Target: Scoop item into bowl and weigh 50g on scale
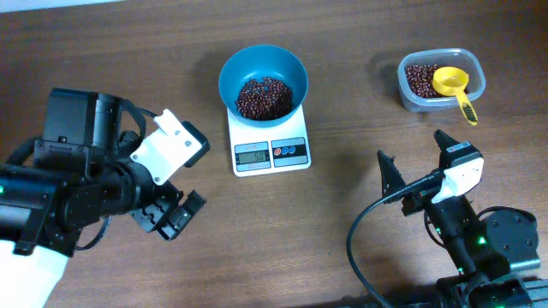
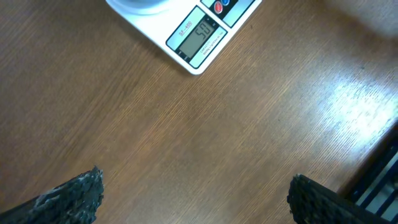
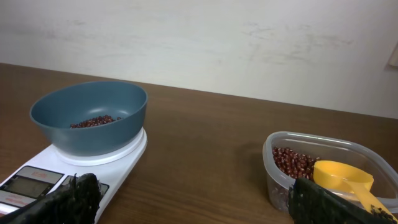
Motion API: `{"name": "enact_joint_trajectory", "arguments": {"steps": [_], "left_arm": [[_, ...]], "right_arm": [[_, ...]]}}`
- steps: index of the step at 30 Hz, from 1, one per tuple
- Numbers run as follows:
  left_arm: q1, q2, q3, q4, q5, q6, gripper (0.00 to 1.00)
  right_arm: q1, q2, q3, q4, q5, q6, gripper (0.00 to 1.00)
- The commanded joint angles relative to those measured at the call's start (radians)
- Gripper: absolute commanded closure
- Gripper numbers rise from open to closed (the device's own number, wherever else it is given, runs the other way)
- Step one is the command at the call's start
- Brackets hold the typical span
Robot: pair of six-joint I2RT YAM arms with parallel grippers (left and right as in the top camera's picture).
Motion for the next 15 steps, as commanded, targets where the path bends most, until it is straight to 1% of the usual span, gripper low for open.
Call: {"name": "enact_joint_trajectory", "arguments": {"steps": [1,2,3,5,6,7,11,13,15], "left_arm": [[0.005,-0.010,-0.002,-0.001,0.033,-0.158,0.01],[0.005,-0.038,-0.002,-0.016,0.028,-0.244,0.01],[0.005,-0.083,-0.002,-0.053,0.004,-0.294,0.01],[0.005,-0.204,-0.002,-0.146,-0.040,-0.307,0.01],[0.005,-0.288,-0.002,-0.157,-0.044,-0.307,0.01],[0.005,-0.317,-0.003,-0.157,-0.044,-0.307,0.01],[0.005,-0.342,-0.035,-0.140,-0.054,-0.357,0.01],[0.005,-0.359,-0.035,-0.137,-0.097,-0.407,0.01],[0.005,-0.419,-0.035,-0.137,-0.108,-0.415,0.01]], "right_arm": [[0.008,-0.006,-0.009,0.000,-0.016,0.007,0.01],[0.008,-0.006,-0.009,0.000,-0.015,0.007,0.01],[0.008,-0.006,-0.009,0.000,-0.015,0.007,0.01],[0.008,-0.006,-0.009,0.000,-0.015,0.007,0.01],[0.008,-0.006,-0.009,-0.001,-0.015,0.007,0.01],[0.008,-0.006,-0.009,0.000,-0.015,0.007,0.01],[0.008,-0.006,-0.009,0.000,-0.015,0.007,0.01],[0.008,-0.006,-0.009,0.000,-0.016,0.007,0.01],[0.008,-0.006,-0.009,0.000,-0.016,0.007,0.01]]}}
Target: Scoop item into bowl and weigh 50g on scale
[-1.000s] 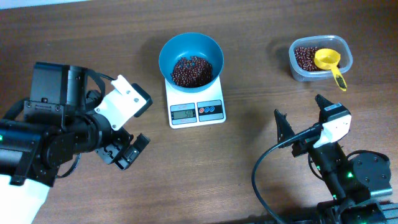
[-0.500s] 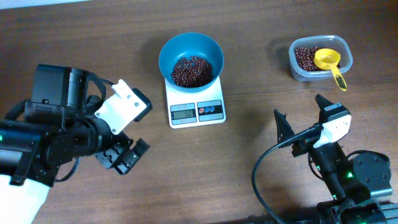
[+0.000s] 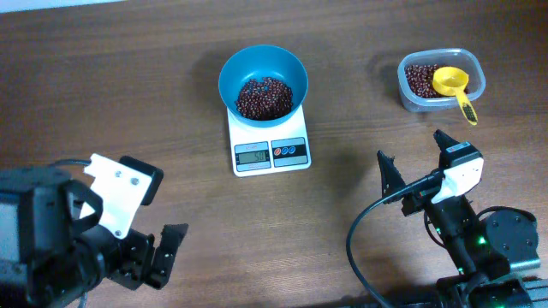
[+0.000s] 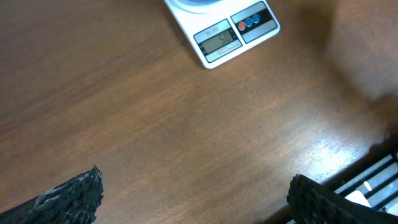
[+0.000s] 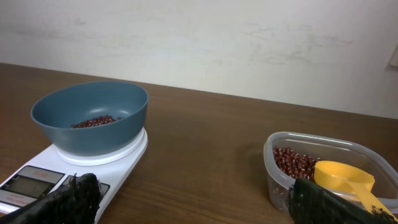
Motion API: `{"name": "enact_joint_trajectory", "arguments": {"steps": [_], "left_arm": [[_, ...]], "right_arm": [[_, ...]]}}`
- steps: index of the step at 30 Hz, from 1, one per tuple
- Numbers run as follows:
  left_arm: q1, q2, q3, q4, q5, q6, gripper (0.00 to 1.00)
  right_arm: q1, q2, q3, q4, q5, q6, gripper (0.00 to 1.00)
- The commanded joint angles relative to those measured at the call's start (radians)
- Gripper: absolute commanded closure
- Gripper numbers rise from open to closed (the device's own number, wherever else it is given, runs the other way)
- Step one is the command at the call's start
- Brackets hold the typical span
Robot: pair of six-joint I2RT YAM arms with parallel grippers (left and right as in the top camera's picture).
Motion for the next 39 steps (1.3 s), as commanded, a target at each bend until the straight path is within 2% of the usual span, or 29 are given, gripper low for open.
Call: {"name": "enact_joint_trajectory", "arguments": {"steps": [1,5,7,10,13,27,29,30,33,36,39], "left_arm": [[0.005,-0.091,-0.007,0.005,-0.027,-0.035,0.01],[0.005,-0.258,-0.007,0.009,-0.071,-0.079,0.01],[0.005,-0.300,-0.007,0.009,-0.072,-0.079,0.01],[0.005,-0.361,-0.007,0.010,-0.137,-0.147,0.01],[0.005,-0.365,-0.007,0.009,-0.195,-0.204,0.01],[0.005,-0.365,-0.007,0.009,-0.201,-0.204,0.01],[0.065,-0.380,-0.007,0.010,-0.201,-0.204,0.01],[0.146,-0.430,-0.007,0.015,-0.197,-0.204,0.01],[0.261,-0.568,-0.010,0.029,-0.194,-0.204,0.01],[0.291,-0.657,-0.104,0.120,-0.171,-0.204,0.01],[0.290,-0.706,-0.305,0.331,-0.171,-0.204,0.01]], "right_arm": [[0.008,-0.006,-0.009,0.000,-0.013,0.007,0.01],[0.008,-0.006,-0.009,-0.001,-0.013,0.007,0.01],[0.008,-0.006,-0.009,0.000,-0.013,0.007,0.01],[0.008,-0.006,-0.009,0.000,-0.013,0.007,0.01],[0.008,-0.006,-0.009,0.000,-0.013,0.007,0.01],[0.008,-0.006,-0.009,0.000,-0.013,0.007,0.01],[0.008,-0.006,-0.009,0.000,-0.013,0.007,0.01],[0.008,-0.006,-0.009,0.000,-0.013,0.007,0.01],[0.008,-0.006,-0.009,0.000,-0.013,0.007,0.01],[0.008,-0.006,-0.009,0.000,-0.013,0.007,0.01],[0.008,-0.006,-0.009,0.000,-0.013,0.007,0.01]]}}
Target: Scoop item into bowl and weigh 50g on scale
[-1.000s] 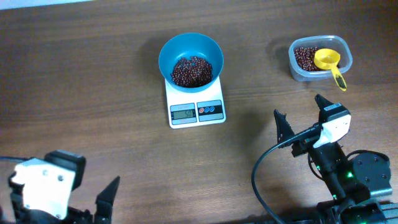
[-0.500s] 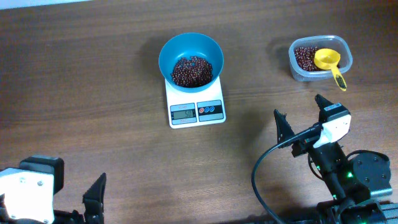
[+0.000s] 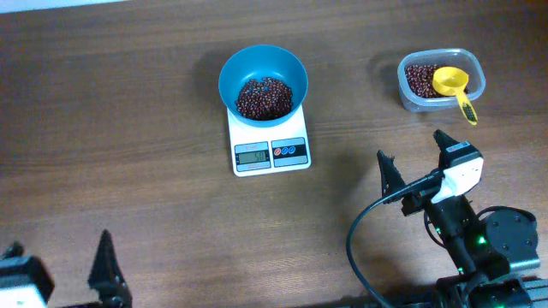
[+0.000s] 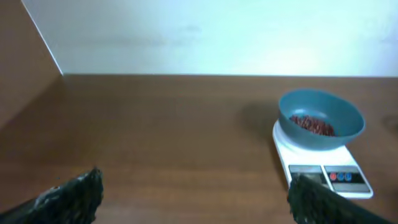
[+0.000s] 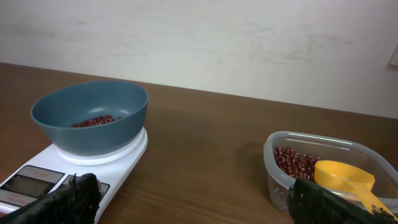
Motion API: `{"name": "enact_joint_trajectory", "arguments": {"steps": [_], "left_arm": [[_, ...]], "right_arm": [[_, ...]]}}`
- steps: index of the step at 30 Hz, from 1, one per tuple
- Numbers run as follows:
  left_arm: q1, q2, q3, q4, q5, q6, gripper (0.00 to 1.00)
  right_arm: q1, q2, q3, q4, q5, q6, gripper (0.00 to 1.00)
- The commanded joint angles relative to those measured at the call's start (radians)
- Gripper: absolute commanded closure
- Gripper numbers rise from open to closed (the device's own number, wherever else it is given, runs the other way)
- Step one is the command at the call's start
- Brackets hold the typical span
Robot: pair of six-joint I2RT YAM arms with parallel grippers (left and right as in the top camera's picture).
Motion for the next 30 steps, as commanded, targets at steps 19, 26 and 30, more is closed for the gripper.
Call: {"name": "enact_joint_trajectory", "arguments": {"steps": [19,26,30], "left_arm": [[0.000,-0.033,-0.454,0.684,0.042,-0.007,0.01],[0.000,-0.033,-0.801,1.165,0.044,-0.006,0.01],[0.000,-0.033,-0.805,0.917,0.033,0.007,0.01]], "right_arm": [[0.008,-0.008,-0.009,0.000,-0.013,0.007,0.01],[0.008,-0.008,-0.009,0.000,-0.013,0.007,0.01],[0.008,-0.008,-0.009,0.000,-0.013,0.007,0.01]]}}
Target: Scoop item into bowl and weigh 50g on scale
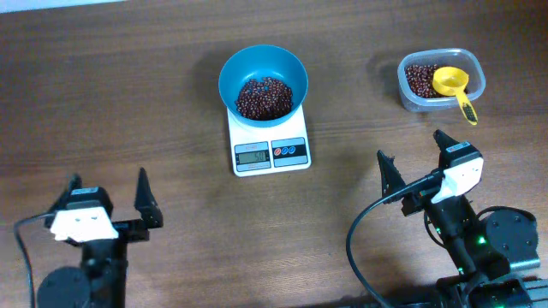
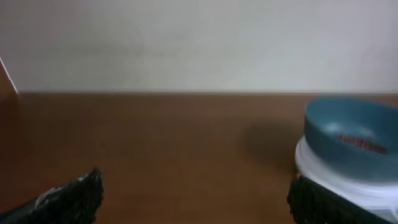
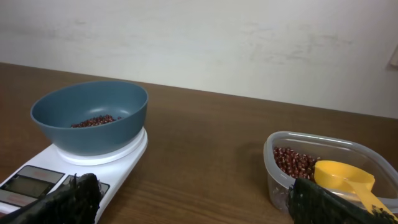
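A blue bowl [image 1: 263,81] holding red beans sits on the white scale [image 1: 271,152], whose display reads about 50. The bowl [image 3: 90,115] and scale [image 3: 37,180] also show in the right wrist view. The bowl [image 2: 351,134] is blurred in the left wrist view. The yellow scoop [image 1: 452,84] lies in the clear bean container [image 1: 441,79]. My left gripper [image 1: 108,184] stands open at the lower left, empty. My right gripper [image 1: 411,147] is open at the lower right, empty, in front of the container [image 3: 323,168].
The brown wooden table [image 1: 128,103] carries only the scale and the container. A pale wall [image 3: 217,43] stands behind the table's far edge. A black cable [image 1: 364,231] loops by the right arm.
My left arm was nearly out of the overhead view at the bottom left corner; now its gripper stands at the lower left, facing the scale. The right arm, bowl, scale and scoop are unchanged.
My left arm first lay across the left middle of the table, its open gripper looking down near the scale's front. Then it was back at the lower left, then almost off the bottom edge, and now upright at the lower left. The scale showed about 50 throughout.
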Motion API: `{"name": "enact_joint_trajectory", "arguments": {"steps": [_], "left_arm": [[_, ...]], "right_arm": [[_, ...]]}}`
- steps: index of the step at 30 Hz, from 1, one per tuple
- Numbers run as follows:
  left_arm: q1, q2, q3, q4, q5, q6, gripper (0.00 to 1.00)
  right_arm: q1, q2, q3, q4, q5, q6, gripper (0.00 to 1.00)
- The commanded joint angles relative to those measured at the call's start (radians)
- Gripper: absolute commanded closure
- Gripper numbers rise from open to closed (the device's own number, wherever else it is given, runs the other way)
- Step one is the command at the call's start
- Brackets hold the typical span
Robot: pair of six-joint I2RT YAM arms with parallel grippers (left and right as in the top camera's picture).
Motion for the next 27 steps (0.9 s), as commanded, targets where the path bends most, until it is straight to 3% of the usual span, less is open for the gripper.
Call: {"name": "enact_joint_trajectory", "arguments": {"steps": [1,11,18,27], "left_arm": [[0.000,-0.005,-0.002,-0.026,-0.003,0.034,0.01],[-0.001,0.023,-0.001,-0.024,0.017,0.033,0.01],[0.000,0.007,-0.002,0.080,0.008,0.076,0.01],[0.000,0.002,-0.002,-0.023,0.001,0.074,0.02]], "right_arm": [[0.008,-0.008,-0.008,-0.002,-0.013,0.006,0.01],[0.008,-0.008,-0.008,-0.002,-0.013,0.006,0.01],[0.008,-0.008,-0.008,-0.002,-0.013,0.006,0.01],[0.008,-0.008,-0.008,-0.002,-0.013,0.006,0.01]]}}
